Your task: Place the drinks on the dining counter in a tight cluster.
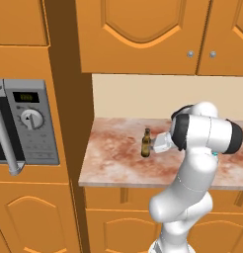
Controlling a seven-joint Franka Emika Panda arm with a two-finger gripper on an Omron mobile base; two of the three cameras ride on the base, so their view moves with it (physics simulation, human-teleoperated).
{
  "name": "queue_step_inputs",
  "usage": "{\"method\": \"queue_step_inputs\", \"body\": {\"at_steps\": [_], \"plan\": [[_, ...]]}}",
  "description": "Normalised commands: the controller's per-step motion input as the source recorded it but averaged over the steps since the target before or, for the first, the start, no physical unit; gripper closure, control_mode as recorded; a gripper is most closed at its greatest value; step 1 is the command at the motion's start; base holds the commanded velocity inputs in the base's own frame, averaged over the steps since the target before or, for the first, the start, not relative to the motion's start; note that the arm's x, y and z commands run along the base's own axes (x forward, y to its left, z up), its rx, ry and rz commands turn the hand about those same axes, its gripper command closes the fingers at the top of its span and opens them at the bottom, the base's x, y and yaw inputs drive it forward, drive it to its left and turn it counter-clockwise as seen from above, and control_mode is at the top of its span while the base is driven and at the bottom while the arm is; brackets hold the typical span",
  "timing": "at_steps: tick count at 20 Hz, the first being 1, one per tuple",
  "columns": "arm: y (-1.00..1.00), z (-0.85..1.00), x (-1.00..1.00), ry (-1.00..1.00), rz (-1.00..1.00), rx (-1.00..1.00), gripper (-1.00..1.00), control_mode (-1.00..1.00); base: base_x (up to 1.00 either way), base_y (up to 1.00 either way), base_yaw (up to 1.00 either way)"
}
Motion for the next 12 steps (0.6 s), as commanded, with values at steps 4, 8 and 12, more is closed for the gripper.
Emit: {"method": "queue_step_inputs", "body": {"at_steps": [4, 8, 12], "plan": [[0.23, -0.01, 0.01, -0.02, 0.00, 0.00, -1.00, -1.00, 0.00, 0.00, 0.00], [0.23, -0.01, 0.03, 0.00, 0.00, 0.00, -1.00, -1.00, 0.00, 0.00, 0.00], [0.06, 0.00, 0.04, 0.00, 0.00, 0.00, -1.00, -1.00, 0.00, 0.00, 0.00]]}}
